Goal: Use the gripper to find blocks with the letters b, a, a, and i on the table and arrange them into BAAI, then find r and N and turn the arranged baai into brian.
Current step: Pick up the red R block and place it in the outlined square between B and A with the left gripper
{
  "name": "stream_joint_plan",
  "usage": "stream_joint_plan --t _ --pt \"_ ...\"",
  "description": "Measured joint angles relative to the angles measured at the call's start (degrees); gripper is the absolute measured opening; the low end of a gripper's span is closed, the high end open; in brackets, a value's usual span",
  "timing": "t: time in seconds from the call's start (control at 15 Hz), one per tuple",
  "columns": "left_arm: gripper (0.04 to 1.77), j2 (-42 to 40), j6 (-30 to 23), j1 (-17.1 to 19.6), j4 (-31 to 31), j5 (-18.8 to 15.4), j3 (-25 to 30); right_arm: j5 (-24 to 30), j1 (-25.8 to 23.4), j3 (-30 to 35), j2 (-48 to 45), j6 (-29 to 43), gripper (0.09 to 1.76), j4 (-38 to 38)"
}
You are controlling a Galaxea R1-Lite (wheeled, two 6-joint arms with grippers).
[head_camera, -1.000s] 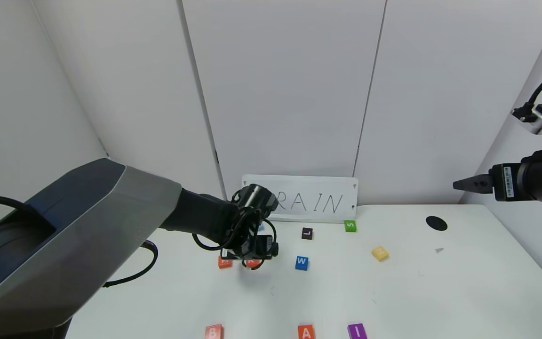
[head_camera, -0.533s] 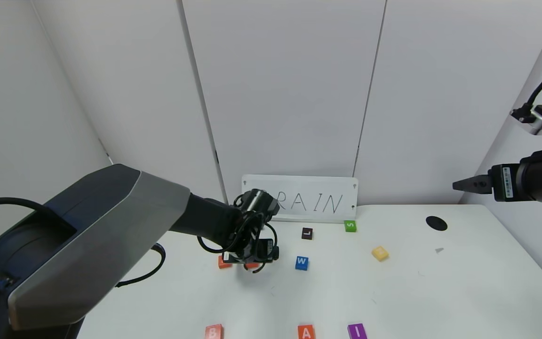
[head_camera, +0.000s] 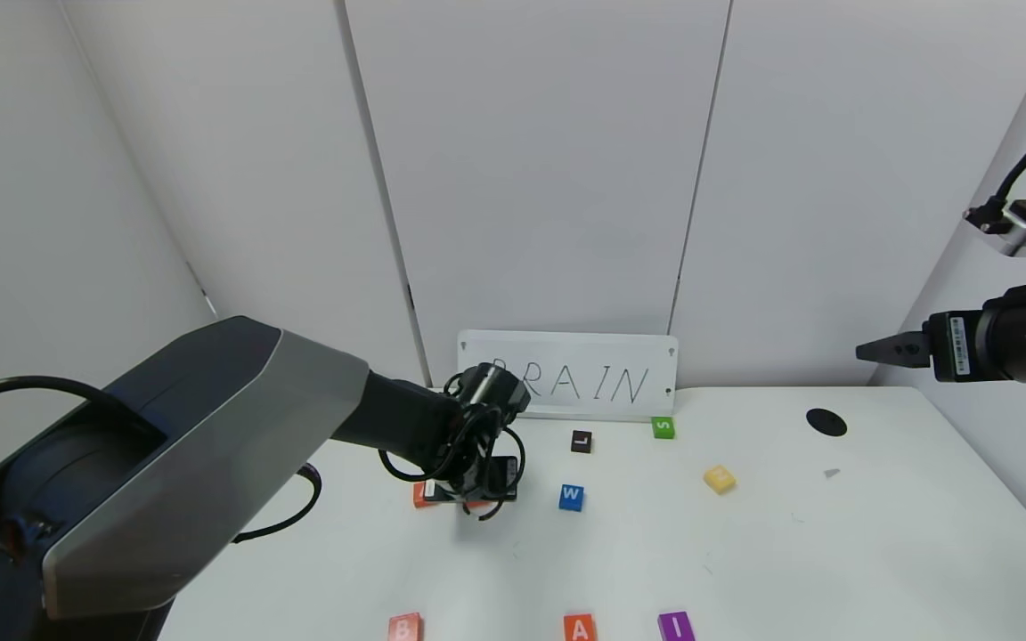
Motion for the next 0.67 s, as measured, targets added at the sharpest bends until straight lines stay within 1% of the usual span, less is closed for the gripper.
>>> stream_joint_plan --t 0.13,0.2,0.27,0.33,0.67 --pt "0.91 0.2 0.0 0.0 0.0 0.0 0.0 0.0 0.0 0.0 0.0 0.0 1.71 0.0" --pt "0.82 0.3 0.0 0.0 0.0 0.0 0.0 0.0 0.0 0.0 0.0 0.0 1.71 0.0" --pt "0.63 0.3 -0.1 0.0 0.0 0.0 0.0 0.0 0.0 0.0 0.0 0.0 1.71 0.0" --pt "0.50 0.3 -0.1 0.0 0.0 0.0 0.0 0.0 0.0 0.0 0.0 0.0 1.71 0.0" --pt "0.50 0.2 -0.1 0.1 0.2 0.0 0.0 0.0 -0.3 -0.1 0.0 0.0 1.71 0.0"
